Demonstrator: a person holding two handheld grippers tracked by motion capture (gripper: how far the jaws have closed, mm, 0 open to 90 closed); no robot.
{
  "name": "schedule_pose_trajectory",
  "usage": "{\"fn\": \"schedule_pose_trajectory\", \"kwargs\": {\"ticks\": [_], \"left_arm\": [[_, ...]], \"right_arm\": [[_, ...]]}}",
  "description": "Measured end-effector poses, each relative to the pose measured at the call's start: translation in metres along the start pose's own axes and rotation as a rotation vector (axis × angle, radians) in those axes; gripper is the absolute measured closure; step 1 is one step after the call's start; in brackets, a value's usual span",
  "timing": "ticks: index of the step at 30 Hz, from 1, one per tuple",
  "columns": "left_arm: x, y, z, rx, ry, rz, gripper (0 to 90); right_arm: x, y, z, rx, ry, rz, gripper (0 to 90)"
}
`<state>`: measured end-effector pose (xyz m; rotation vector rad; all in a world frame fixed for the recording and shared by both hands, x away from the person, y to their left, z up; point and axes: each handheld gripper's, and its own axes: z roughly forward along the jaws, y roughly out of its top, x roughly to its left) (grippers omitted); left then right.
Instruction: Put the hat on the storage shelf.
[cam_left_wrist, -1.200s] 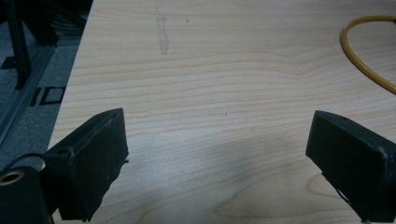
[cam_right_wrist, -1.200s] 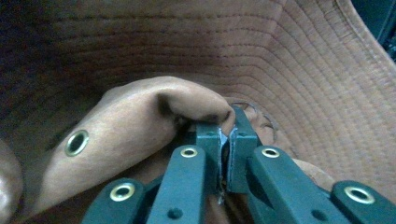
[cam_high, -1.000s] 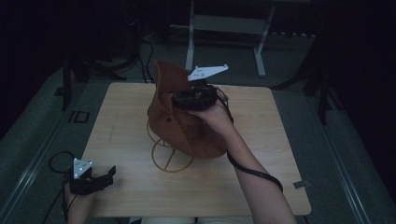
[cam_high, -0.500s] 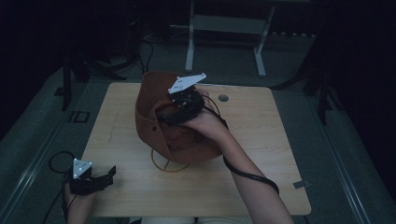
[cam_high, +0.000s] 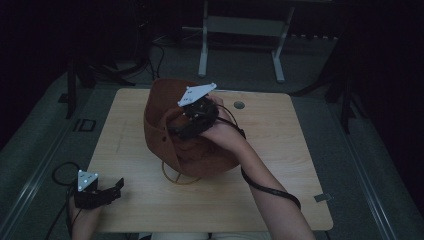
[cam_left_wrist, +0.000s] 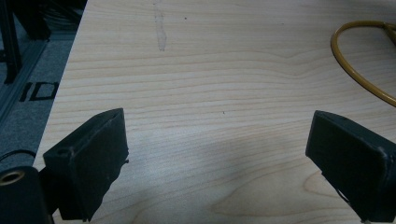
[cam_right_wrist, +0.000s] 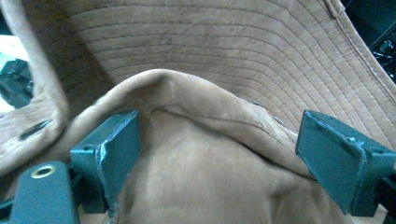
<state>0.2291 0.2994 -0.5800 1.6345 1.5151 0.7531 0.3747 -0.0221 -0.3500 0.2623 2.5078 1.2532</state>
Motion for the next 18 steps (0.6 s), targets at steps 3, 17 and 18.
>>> {"fn": "schedule_pose_trajectory", "kwargs": {"ticks": [3,17,18], "left_arm": [[0.000,0.000,0.000,0.000,0.002,0.002,6.4],[-0.001,0.000,0.001,0.010,0.007,-0.001,6.3],[-0.001,0.000,0.001,0.010,0.009,0.000,6.3]], "right_arm": [[-0.001,-0.002,-0.010,-0.020,-0.005,-0.023,13.7],[-0.022,-0.046,-0.059,-0.093,-0.006,0.084,14.4],[-0.024,-0.050,-0.062,-0.094,-0.012,0.098,14.4]]}}
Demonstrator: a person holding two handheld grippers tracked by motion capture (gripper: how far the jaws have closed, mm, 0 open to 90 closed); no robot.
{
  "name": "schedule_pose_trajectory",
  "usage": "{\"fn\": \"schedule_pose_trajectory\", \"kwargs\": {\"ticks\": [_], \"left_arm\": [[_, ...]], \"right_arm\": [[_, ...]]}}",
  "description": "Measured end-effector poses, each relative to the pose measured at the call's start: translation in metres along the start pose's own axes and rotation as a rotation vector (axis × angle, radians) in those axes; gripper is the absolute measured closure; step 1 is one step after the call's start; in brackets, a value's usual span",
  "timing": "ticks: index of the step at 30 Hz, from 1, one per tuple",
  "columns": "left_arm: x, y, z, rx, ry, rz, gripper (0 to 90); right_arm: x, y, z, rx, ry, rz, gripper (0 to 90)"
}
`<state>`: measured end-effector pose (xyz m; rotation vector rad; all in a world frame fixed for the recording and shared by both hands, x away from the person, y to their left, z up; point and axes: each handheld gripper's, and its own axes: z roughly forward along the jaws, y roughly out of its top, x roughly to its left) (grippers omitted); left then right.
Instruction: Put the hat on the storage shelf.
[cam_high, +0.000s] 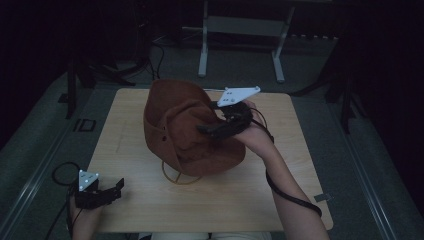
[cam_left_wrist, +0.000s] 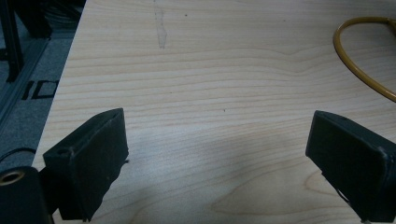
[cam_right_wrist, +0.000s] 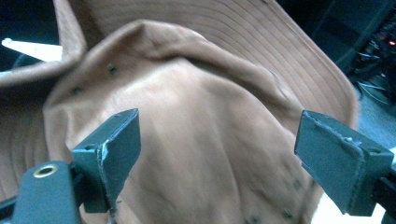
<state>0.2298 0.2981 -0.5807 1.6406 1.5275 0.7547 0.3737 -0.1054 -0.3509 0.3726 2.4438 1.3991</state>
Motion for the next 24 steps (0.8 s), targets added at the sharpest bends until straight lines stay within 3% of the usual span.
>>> {"fn": "schedule_pose_trajectory", "kwargs": {"ticks": [10,18,24], "left_arm": [[-0.001,0.000,0.000,-0.009,-0.003,0.002,6.3],[-0.001,0.000,0.000,-0.015,-0.012,0.001,6.3],[-0.002,0.000,-0.001,-0.013,-0.016,0.010,6.3]], "right_arm": [[-0.025,-0.039,-0.039,-0.033,-0.086,0.086,14.4],[-0.040,-0.082,-0.062,0.007,-0.137,0.142,14.3],[-0.048,-0.114,-0.071,0.004,-0.166,0.198,14.4]]}}
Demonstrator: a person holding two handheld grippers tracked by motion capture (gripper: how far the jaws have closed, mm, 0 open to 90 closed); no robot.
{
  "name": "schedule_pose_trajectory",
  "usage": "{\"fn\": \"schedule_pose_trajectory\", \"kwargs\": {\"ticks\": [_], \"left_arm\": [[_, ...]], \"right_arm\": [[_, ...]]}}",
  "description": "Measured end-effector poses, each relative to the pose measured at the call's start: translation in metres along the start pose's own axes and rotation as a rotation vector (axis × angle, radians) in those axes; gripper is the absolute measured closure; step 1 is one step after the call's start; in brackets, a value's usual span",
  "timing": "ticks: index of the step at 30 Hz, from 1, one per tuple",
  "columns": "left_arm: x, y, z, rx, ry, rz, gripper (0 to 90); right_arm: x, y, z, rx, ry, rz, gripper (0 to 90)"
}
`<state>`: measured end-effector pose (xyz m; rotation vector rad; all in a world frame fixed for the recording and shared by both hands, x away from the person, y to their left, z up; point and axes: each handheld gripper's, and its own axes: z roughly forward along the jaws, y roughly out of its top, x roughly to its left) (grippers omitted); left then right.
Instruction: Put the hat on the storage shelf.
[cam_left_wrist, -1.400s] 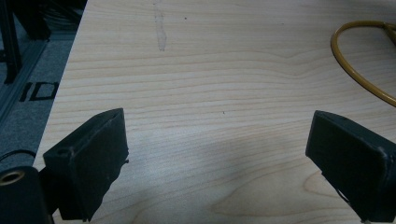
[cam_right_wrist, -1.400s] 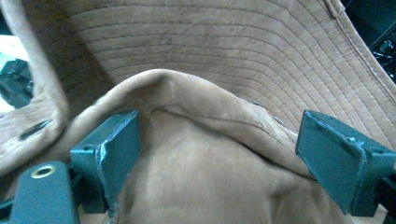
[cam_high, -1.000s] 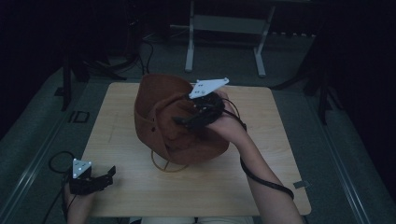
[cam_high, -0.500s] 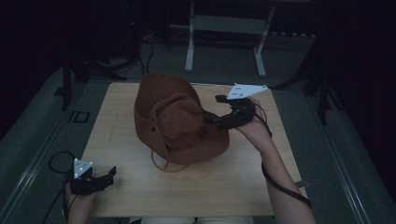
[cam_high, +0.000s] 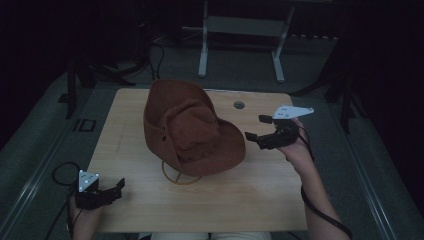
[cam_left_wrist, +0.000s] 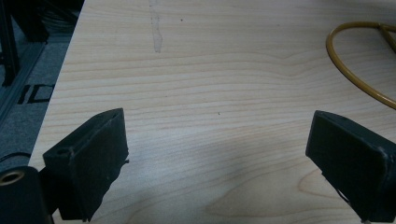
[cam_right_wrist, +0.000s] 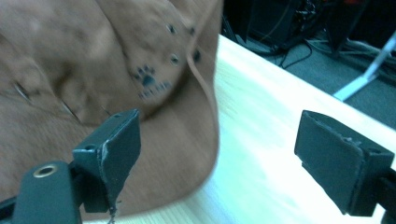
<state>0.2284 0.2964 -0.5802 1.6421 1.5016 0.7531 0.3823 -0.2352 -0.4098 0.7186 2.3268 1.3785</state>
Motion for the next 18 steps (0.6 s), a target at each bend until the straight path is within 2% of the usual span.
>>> {"fn": "schedule_pose_trajectory", "kwargs": {"ticks": [5,8,18], "left_arm": [[-0.002,0.000,0.001,0.001,0.001,0.008,6.3],[-0.002,0.000,0.001,0.002,0.000,0.008,6.3],[-0.003,0.000,0.001,0.002,-0.001,0.009,6.3]], "right_arm": [[-0.008,-0.024,-0.002,0.022,-0.017,0.023,14.4],[-0.011,-0.038,-0.002,0.026,-0.016,0.053,14.3],[-0.012,-0.085,0.000,0.037,-0.025,0.086,14.3]]}}
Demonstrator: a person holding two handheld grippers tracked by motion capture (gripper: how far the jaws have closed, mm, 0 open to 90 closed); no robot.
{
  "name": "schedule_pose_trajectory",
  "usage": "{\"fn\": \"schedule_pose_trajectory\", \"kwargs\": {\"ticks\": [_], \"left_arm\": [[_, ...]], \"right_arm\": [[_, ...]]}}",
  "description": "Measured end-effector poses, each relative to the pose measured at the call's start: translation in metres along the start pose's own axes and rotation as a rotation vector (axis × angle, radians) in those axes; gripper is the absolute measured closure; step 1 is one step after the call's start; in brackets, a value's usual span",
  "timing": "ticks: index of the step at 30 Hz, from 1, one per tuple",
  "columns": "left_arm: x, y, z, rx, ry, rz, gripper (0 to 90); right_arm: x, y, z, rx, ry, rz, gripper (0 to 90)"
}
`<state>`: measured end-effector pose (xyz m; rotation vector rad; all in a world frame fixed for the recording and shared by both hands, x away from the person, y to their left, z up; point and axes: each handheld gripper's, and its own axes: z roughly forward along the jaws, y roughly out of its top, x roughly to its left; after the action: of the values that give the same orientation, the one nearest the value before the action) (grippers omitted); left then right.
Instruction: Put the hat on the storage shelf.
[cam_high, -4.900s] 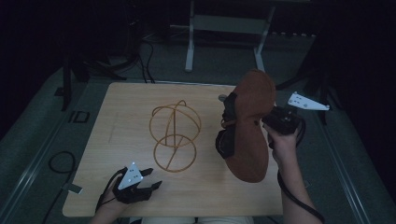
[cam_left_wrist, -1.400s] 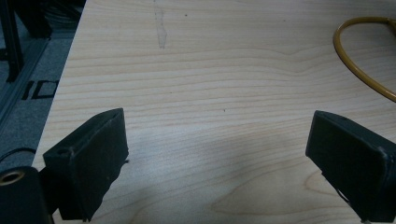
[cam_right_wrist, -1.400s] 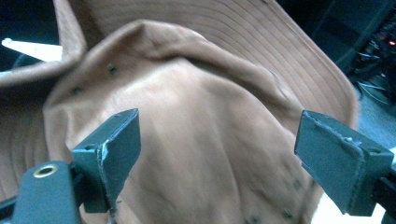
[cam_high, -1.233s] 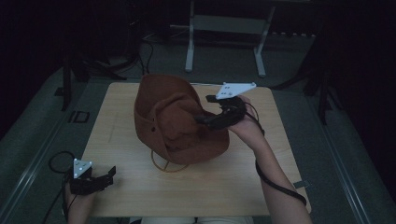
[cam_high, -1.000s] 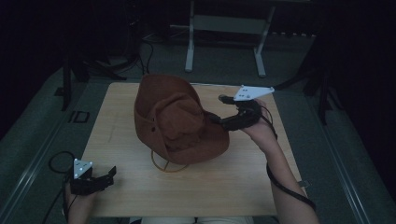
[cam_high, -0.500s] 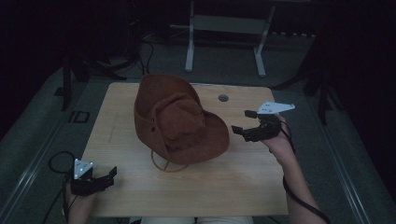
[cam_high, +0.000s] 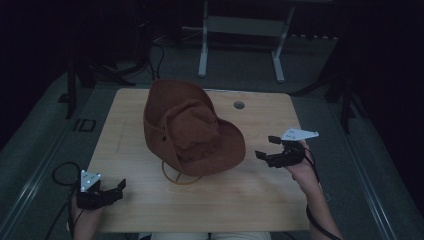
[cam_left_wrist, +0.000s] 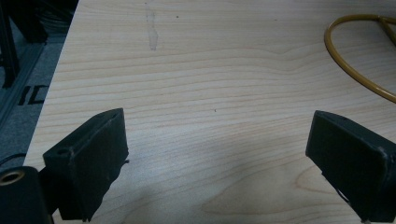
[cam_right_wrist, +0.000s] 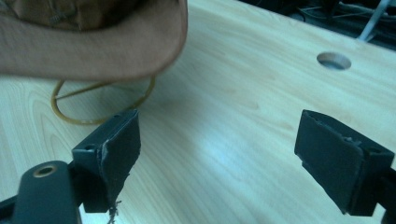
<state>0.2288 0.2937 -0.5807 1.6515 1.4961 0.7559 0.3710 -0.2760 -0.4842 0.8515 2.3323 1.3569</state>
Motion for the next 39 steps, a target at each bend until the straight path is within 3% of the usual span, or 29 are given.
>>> {"fn": "schedule_pose_trajectory", "kwargs": {"ticks": [13,17,31,39], "left_arm": [[0.000,0.000,0.000,0.004,0.007,0.007,6.3],[0.000,0.000,0.000,0.005,0.008,0.008,6.3],[0.001,0.000,0.000,0.006,0.010,0.003,6.3],[0.001,0.000,0.000,0.005,0.011,0.003,6.3]], "right_arm": [[-0.001,-0.052,-0.003,0.020,-0.014,0.054,14.4],[0.001,-0.066,-0.003,0.038,-0.024,0.044,14.2],[0.003,-0.097,-0.019,0.067,-0.092,0.025,14.3],[-0.006,-0.107,-0.029,0.058,-0.138,0.054,14.1]]}}
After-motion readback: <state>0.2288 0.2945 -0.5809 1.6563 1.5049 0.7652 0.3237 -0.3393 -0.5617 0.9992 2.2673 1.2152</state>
